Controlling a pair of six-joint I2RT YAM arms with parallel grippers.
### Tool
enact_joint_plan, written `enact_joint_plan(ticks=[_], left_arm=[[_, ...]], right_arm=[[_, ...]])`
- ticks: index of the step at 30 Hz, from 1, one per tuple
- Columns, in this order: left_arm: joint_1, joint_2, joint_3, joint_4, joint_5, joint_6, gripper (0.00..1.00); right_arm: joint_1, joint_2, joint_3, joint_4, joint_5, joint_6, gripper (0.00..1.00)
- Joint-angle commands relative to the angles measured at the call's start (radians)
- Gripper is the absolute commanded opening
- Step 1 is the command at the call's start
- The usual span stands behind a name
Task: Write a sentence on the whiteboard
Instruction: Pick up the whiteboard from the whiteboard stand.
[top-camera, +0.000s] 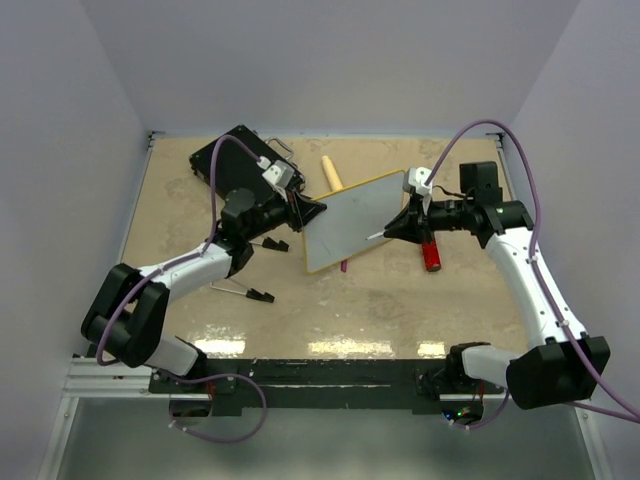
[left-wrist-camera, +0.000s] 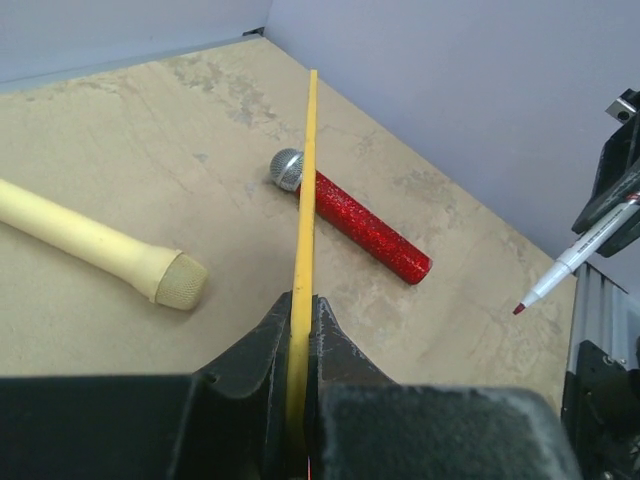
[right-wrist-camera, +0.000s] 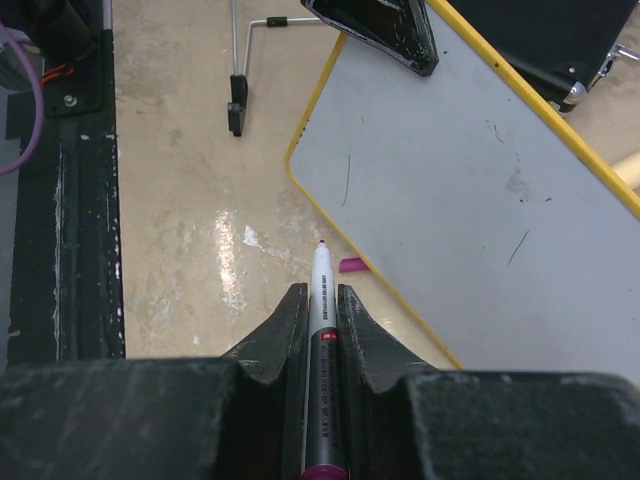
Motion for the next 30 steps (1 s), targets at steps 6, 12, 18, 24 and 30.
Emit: enact_joint_plan(ticks=[6,12,18,24,30], left_arm=[[-0.014,0.043,0.082,0.098,-0.005,0.236,0.00],[-0.014,0.099,0.131,0.032,-0.005,0.340,0.00],[-0.013,0.145,0.125,0.021,0.000,0.380,0.00],[-0.011,0.158,0.060,0.093,-0.008,0.378,0.00],[-0.011,0.166,-0.021,0.197,-0.026,0.374,0.00]], right_arm=[[-0.003,-0.026,-0.044,0.095,0.004,0.048,0.00],[-0.003,-0.024,-0.059,0.112,0.000,0.060,0.00],[-0.009,-0.026,-0.076,0.130,0.000,0.064,0.00],[-0.012,-0.027,-0.088,0.136,-0.005,0.068,0.00],[-0.014,-0.020,-0.096,0.144,-0.008,0.068,0.00]])
